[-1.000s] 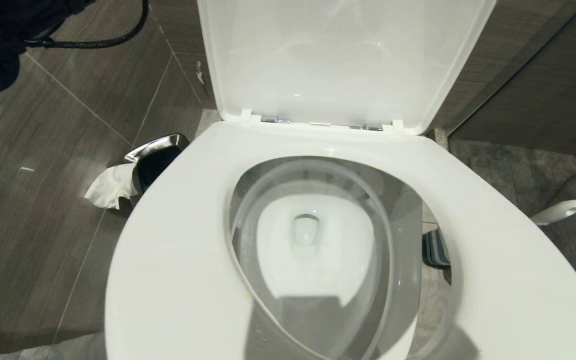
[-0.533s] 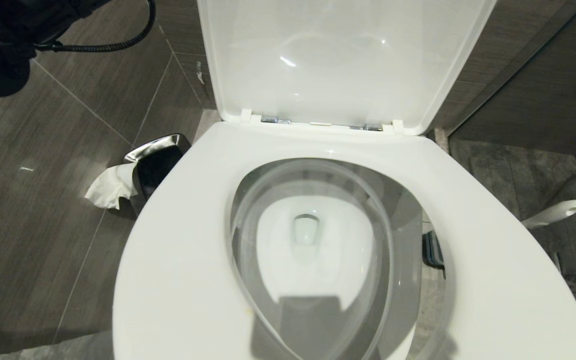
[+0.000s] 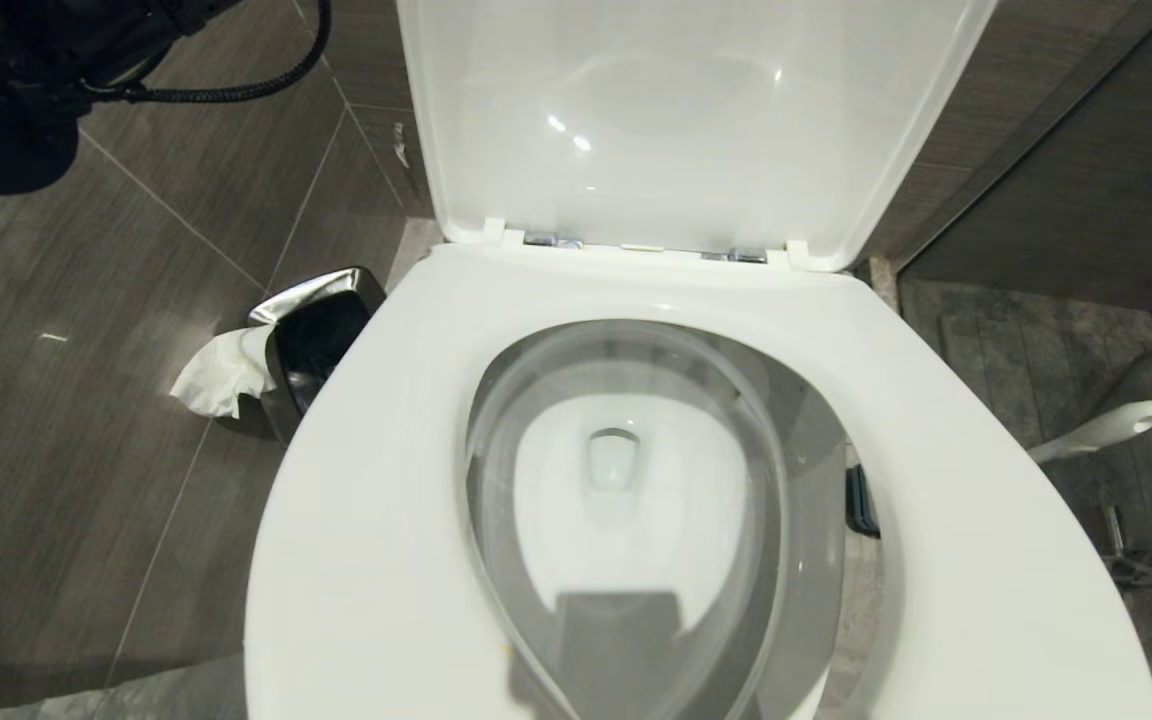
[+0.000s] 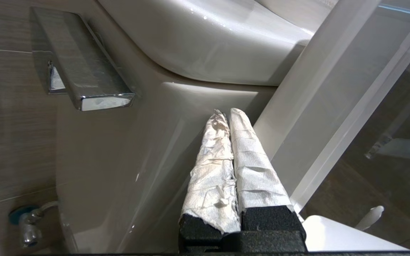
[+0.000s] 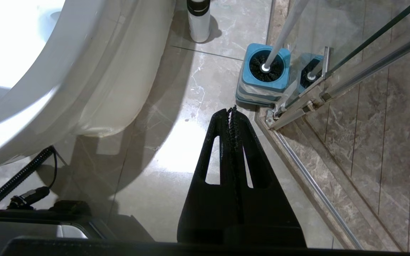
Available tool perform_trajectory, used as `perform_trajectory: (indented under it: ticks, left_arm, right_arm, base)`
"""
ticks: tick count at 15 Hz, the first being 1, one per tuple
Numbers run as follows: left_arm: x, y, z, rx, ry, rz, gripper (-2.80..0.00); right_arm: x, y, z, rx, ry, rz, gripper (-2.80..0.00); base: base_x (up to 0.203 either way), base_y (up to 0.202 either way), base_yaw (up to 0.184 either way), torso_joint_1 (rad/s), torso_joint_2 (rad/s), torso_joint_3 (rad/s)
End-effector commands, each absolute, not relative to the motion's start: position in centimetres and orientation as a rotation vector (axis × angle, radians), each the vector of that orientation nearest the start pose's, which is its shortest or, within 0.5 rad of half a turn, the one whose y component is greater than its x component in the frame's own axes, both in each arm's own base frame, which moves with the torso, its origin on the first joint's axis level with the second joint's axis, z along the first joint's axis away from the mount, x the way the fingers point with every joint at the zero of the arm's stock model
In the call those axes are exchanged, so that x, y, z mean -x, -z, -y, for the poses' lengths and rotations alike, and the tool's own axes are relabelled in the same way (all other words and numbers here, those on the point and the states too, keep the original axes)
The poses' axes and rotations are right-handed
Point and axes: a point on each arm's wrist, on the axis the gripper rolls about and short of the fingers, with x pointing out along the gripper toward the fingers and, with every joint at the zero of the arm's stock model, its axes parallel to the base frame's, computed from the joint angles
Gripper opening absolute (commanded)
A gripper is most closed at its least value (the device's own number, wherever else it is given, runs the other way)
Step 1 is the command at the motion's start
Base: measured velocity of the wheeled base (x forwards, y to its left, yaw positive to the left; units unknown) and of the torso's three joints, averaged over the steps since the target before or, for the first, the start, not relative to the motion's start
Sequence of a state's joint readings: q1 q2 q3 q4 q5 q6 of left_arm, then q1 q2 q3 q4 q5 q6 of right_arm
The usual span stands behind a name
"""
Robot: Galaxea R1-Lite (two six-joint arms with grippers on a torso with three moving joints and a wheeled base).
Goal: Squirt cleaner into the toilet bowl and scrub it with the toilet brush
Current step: Close the toilet lid
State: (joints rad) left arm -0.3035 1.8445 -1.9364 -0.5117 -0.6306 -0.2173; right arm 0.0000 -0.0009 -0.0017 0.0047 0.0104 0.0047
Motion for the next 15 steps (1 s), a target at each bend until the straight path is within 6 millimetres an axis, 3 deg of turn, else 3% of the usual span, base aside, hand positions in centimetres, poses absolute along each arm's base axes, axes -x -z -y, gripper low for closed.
perform_trajectory:
  ticks: [1, 6, 12, 15]
  left_arm:
    - [-30.6, -43.7, 11.4, 0.098, 0.992, 0.512, -2.8]
    - [-28.9, -44.4, 11.1, 0.108, 1.012, 0.46, -2.8]
    - [-23.6, -44.2, 8.6, 0.081, 1.224, 0.213, -2.8]
    - [-22.4, -44.3, 7.9, 0.084, 1.255, 0.162, -2.8]
  right_arm:
    - [2.3, -7.5, 0.0, -0.005, -0.011, -0.003, -2.8]
    - [2.3, -7.5, 0.0, -0.005, -0.011, -0.003, -2.8]
    - [2.3, -7.5, 0.0, -0.005, -0.011, -0.003, -2.8]
    - [2.3, -7.5, 0.0, -0.006, -0.011, -0.003, -2.8]
  base:
    - [0.0, 0.0, 0.0, 0.0, 0.0, 0.0]
    - [0.0, 0.0, 0.0, 0.0, 0.0, 0.0]
    - [0.0, 0.0, 0.0, 0.0, 0.0, 0.0]
    - [0.0, 0.0, 0.0, 0.0, 0.0, 0.0]
